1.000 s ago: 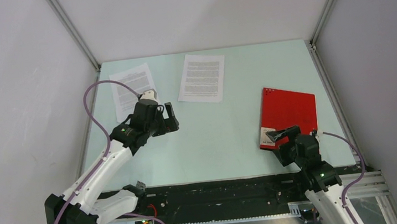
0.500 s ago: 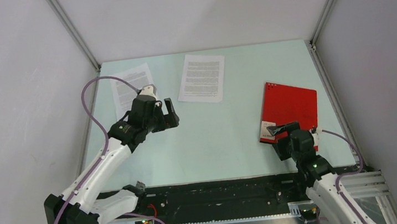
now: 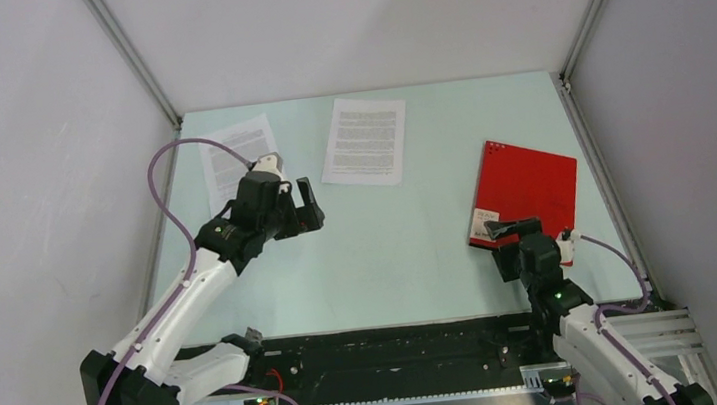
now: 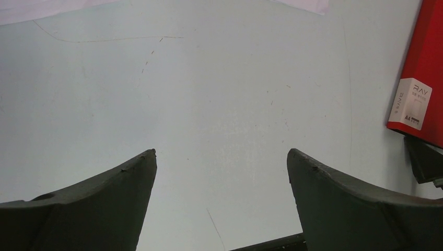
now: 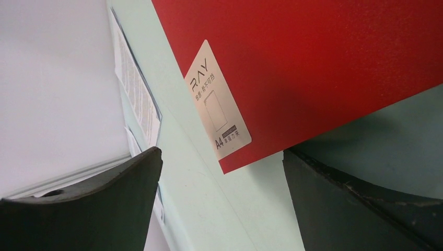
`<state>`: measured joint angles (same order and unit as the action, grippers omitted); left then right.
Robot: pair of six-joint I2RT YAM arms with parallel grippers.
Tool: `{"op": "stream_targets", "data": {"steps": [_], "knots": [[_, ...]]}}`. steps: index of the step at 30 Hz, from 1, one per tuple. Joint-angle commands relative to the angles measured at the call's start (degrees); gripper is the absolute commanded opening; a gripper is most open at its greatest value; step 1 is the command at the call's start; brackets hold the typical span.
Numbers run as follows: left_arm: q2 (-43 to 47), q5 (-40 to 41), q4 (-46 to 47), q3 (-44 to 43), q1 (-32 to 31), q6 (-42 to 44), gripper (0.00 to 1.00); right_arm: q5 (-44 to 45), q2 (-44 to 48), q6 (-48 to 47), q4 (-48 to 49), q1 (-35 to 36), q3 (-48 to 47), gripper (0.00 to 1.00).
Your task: Put the files into the folder
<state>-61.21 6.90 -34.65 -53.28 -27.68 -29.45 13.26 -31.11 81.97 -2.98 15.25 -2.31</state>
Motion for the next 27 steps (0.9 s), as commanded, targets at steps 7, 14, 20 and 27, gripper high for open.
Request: {"op": "stream_targets", "data": {"steps": [7,14,20,27], "knots": [[0.0,-1.4,0.2,-2.3,0.6,0.4,1.00,5.8,4.4,-1.9,-7.3,-1.2,2.1,0.89],[-0.3,-1.7,0.2,-2.4,0.6,0.2,1.00,5.7,6.3,-2.2,-7.1,-1.9,2.1,0.87],[-0.7,-2.1,0.2,-2.7,0.6,0.0,1.00,5.4,1.7,-1.0,-4.0,-3.7,3.9,0.85],[-0.8,-2.9,0.2,-3.3,0.7,-0.1,1.00,7.7,-9.8,1.0,5.2,-3.9,2.7,0.76]]}}
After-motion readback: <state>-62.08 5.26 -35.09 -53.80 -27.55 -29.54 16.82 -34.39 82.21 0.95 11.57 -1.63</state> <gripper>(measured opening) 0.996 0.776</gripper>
